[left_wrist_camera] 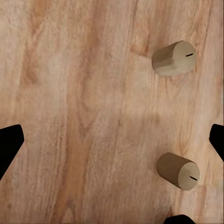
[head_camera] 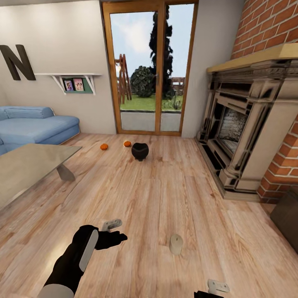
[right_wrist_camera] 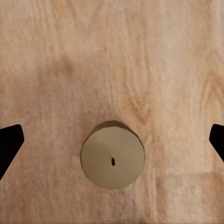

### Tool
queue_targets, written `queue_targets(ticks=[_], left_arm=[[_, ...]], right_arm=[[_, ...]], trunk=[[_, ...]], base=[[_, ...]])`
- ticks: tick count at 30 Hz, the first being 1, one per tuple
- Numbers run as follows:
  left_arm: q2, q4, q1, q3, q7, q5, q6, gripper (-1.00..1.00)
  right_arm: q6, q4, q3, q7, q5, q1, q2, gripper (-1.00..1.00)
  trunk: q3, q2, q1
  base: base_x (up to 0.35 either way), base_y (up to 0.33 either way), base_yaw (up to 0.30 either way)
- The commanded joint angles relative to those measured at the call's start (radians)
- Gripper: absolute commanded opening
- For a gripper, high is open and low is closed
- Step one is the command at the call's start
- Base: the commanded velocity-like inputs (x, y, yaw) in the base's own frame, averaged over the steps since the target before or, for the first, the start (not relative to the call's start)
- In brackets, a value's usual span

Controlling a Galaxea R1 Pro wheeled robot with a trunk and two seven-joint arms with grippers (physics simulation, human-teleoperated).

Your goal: Place each of the two pumpkins and all three candles from the living room inside a cabinet in the living room (use any cabinet), then make sure every cabinet is closed, and position the cauldron so it is next to a table in the living room.

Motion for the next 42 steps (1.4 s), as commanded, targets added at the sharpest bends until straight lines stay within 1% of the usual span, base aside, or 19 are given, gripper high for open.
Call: queue_targets(ticks=[1, 9, 12, 14, 15, 16, 17, 18, 19, 20, 22, 23, 24, 25, 27, 29, 32, 38, 42], left_arm=[[0.001, -0.001, -0.001, 0.003, -0.005, 0.01, 0.005, 1.0], [0.007, -0.002, 0.0, 0.002, -0.005, 0.049, 0.008, 1.0], [0.007, -0.01, -0.002, 0.002, -0.005, 0.091, 0.011, 1.0], [0.016, -0.053, -0.001, -0.001, -0.006, 0.162, 0.013, 1.0], [0.021, -0.067, 0.0, -0.001, -0.006, 0.182, 0.014, 1.0], [0.036, -0.099, 0.003, -0.003, -0.007, 0.229, 0.015, 1.0], [0.069, -0.153, 0.016, -0.012, -0.007, 0.317, 0.017, 1.0], [0.093, -0.19, 0.03, -0.029, -0.008, 0.387, 0.017, 1.0], [0.106, -0.208, 0.037, -0.042, -0.008, 0.427, 0.017, 1.0], [0.15, -0.261, 0.057, -0.09, -0.008, 0.557, 0.017, 1.0], [0.219, -0.312, 0.072, -0.166, -0.008, 0.734, 0.016, 1.0], [0.253, -0.327, 0.076, -0.208, -0.007, 0.814, 0.015, 1.0], [0.281, -0.336, 0.078, -0.245, -0.007, 0.885, 0.014, 1.0], [0.293, -0.34, 0.079, -0.261, -0.007, 0.916, 0.013, 1.0], [0.331, -0.349, 0.081, -0.307, -0.005, 1.014, 0.011, 1.0], [0.343, -0.351, 0.082, -0.32, -0.005, 1.044, 0.01, 1.0], [0.348, -0.353, 0.082, -0.33, -0.005, 1.061, 0.01, 1.0], [0.351, -0.353, 0.082, -0.329, -0.005, 1.071, 0.01, 1.0], [0.351, -0.353, 0.082, -0.328, -0.005, 1.073, 0.01, 1.0]], right_arm=[[0.004, -0.003, 0.008, -0.008, -0.006, 0.0, -0.001, 1.0], [-0.007, -0.002, 0.008, -0.006, -0.004, 0.0, -0.001, 1.0], [-0.014, 0.0, 0.008, -0.005, -0.004, 0.0, -0.001, 1.0], [-0.017, 0.002, 0.009, -0.005, -0.004, 0.0, -0.001, 1.0], [-0.017, 0.002, 0.009, -0.005, -0.004, 0.0, -0.001, 1.0], [-0.018, 0.002, 0.01, -0.005, -0.004, 0.0, -0.001, 1.0], [-0.019, 0.002, 0.01, -0.005, -0.003, 0.0, -0.001, 1.0], [-0.019, 0.002, 0.01, -0.005, -0.003, 0.0, -0.001, 1.0], [-0.019, 0.002, 0.01, -0.005, -0.003, 0.0, -0.001, 1.0], [-0.02, 0.002, 0.011, -0.004, -0.003, 0.0, -0.001, 1.0], [-0.021, 0.002, 0.011, -0.004, -0.003, 0.0, -0.001, 1.0], [-0.025, 0.002, 0.011, -0.004, -0.003, 0.0, -0.001, 1.0], [-0.031, 0.002, 0.012, -0.004, -0.003, 0.0, -0.001, 1.0], [-0.033, 0.002, 0.012, -0.003, -0.003, 0.0, -0.001, 1.0], [-0.041, 0.002, 0.013, -0.003, -0.002, 0.0, -0.001, 1.0], [-0.043, 0.002, 0.014, -0.002, -0.002, 0.0, 0.0, 1.0], [-0.045, 0.002, 0.014, -0.002, -0.001, 0.0, 0.0, 1.0], [-0.045, 0.001, 0.016, -0.001, 0.0, 0.0, 0.002, 1.0], [-0.044, 0.003, 0.016, 0.014, 0.009, 0.0, 0.023, 1.0]], trunk=[[-0.004, -0.008, 0.004], [-0.029, -0.064, 0.034], [-0.039, -0.085, 0.046], [-0.045, -0.099, 0.054], [-0.048, -0.106, 0.057], [-0.051, -0.113, 0.061], [-0.054, -0.12, 0.065], [-0.057, -0.127, 0.069], [-0.061, -0.134, 0.073], [-0.064, -0.141, 0.077], [-0.07, -0.155, 0.084], [-0.073, -0.162, 0.088], [-0.076, -0.169, 0.092], [-0.079, -0.176, 0.096], [-0.086, -0.19, 0.103], [-0.092, -0.204, 0.111], [-0.101, -0.225, 0.123], [-0.12, -0.267, 0.146], [-0.133, -0.295, 0.161]], base=[[0.0, 0.0, 0.0], [0.0, 0.0, 0.0], [0.0, 0.0, 0.0], [0.0, 0.0, 0.0], [0.0, 0.0, 0.0], [0.0, 0.0, 0.0], [0.0, 0.0, 0.0], [0.0, 0.0, 0.0], [0.0, 0.0, 0.0], [0.0, 0.0, 0.0], [0.0, 0.0, 0.0], [0.0, 0.0, 0.0], [0.0, 0.0, 0.0], [0.0, 0.0, 0.0], [0.0, 0.0, 0.0], [0.0, 0.0, 0.0], [0.0, 0.0, 0.0], [0.0, 0.0, 0.0], [0.0, 0.0, 0.0]])
